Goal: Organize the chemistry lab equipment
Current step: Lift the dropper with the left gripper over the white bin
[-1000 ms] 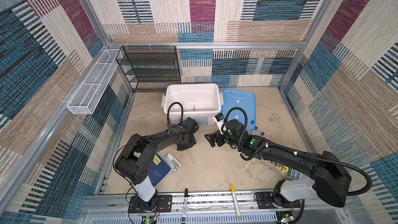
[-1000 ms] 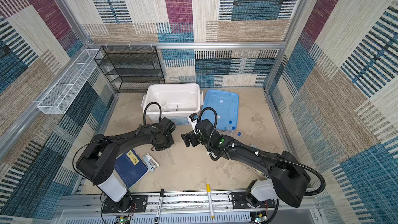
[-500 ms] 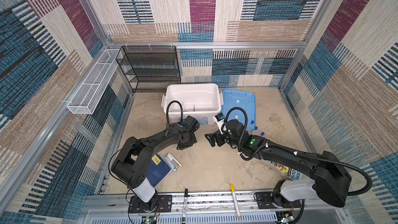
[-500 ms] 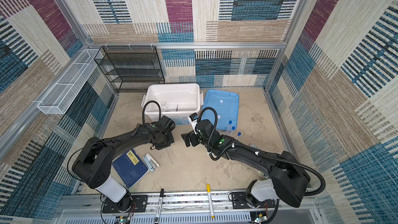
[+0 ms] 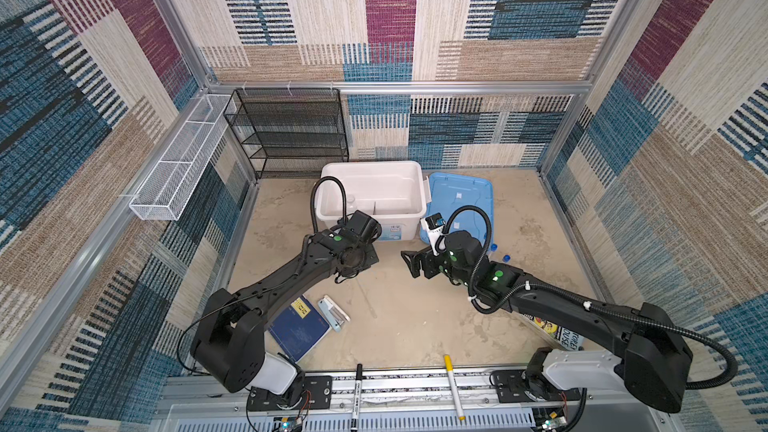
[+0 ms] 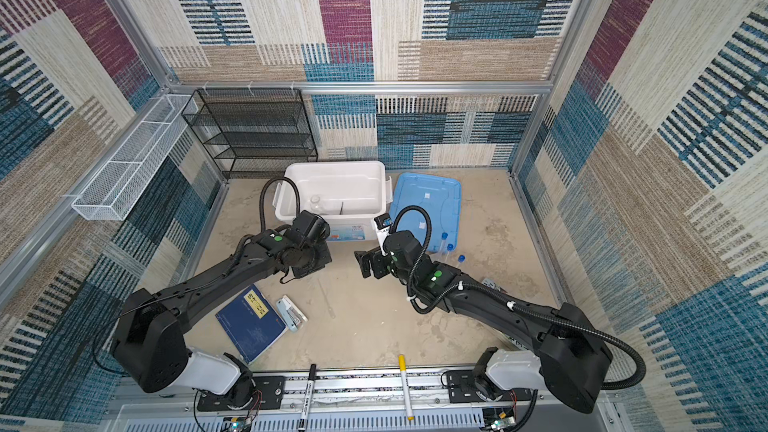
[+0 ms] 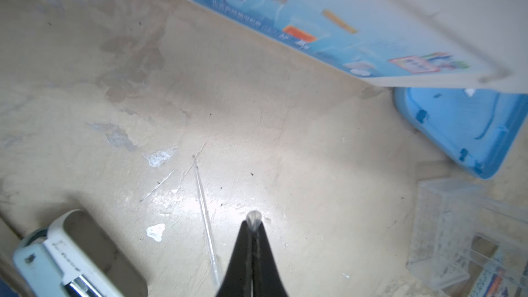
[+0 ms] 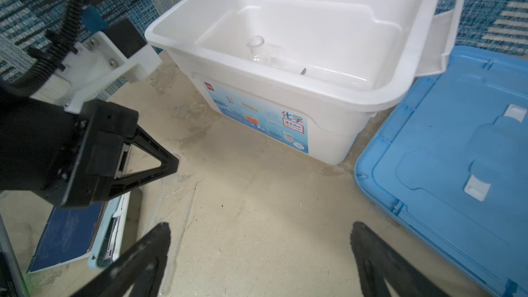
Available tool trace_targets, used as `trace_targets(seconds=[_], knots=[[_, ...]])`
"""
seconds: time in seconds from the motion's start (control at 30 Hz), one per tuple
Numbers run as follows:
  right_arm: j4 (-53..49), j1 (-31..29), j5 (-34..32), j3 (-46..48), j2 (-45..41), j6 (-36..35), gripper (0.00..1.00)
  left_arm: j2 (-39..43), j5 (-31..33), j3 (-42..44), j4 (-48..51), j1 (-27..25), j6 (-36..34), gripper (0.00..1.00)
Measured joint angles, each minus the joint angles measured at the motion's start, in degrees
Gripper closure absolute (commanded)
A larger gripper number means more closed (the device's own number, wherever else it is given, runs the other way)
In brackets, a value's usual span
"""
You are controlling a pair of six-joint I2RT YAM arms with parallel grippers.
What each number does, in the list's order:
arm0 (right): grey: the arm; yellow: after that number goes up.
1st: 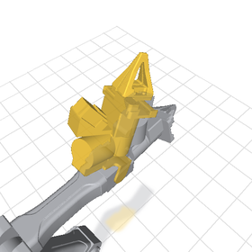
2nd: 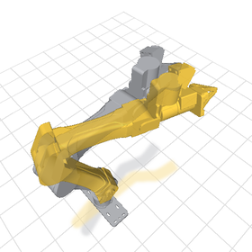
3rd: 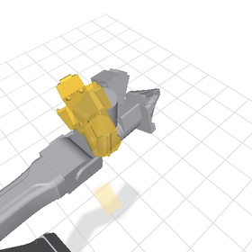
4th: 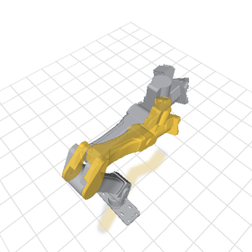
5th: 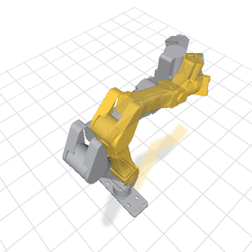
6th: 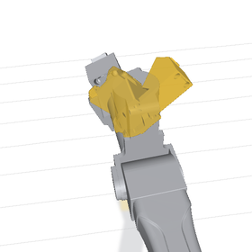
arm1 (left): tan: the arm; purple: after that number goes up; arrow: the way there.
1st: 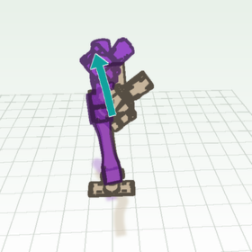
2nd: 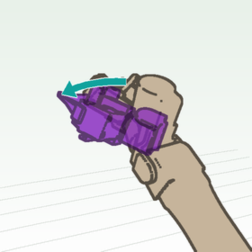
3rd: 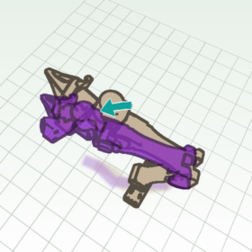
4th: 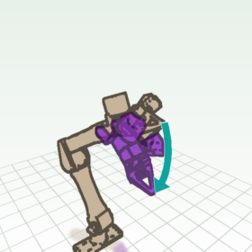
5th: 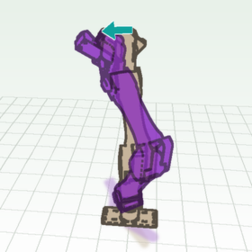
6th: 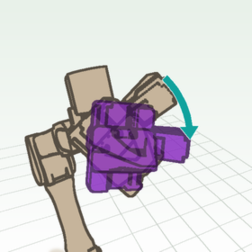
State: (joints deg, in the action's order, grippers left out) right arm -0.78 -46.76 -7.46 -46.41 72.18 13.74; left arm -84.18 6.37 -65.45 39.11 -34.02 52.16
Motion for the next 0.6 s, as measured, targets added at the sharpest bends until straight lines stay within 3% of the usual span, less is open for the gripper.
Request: trace_targets(seconds=[0.27,0.6], knots=[[-0.4,5.8,-0.6,-1.0,-4.4,2.1,0.01,0.3,5.8,-15.0,3.4,0.0,-5.6,0.96],[0.7,11.4,2.5,-7.8,-7.4,1.8,0.0,-12.4,8.5,-37.1,4.9,0.9,-13.5,0.96]])
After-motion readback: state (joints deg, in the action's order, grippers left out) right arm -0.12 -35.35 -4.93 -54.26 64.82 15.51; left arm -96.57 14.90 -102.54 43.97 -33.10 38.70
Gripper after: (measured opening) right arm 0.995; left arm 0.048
